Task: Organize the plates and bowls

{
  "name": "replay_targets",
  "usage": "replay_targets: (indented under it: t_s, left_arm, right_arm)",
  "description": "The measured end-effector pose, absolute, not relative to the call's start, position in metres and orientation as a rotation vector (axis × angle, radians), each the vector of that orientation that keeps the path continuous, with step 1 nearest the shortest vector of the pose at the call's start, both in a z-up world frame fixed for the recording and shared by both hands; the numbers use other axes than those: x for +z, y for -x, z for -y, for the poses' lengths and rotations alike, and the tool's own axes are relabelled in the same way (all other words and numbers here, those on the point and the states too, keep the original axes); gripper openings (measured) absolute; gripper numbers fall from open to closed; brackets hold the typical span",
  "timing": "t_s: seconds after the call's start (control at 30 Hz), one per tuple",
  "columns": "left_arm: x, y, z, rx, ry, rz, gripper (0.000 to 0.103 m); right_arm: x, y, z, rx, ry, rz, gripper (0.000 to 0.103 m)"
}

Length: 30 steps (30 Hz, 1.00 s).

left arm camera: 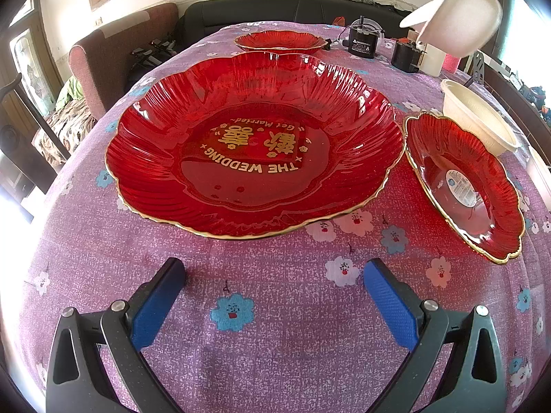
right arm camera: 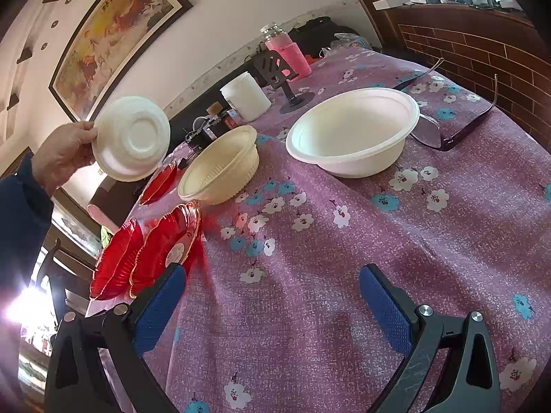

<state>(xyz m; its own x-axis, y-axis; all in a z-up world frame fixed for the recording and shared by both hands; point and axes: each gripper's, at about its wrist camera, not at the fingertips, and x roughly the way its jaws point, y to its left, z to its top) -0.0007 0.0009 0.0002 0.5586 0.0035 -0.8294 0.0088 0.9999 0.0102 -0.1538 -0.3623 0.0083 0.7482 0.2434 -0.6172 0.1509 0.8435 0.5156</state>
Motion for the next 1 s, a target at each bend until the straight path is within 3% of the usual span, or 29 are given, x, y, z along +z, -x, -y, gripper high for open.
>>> replay_targets:
  t_s: [1.0]
  left_arm:
    - [0.0, 0.001, -0.001, -0.003, -0.014, -0.978, 0.103]
  right_arm:
    - [0.014, 0.173, 0.378, -0.13, -0.62, -0.656, 0.102]
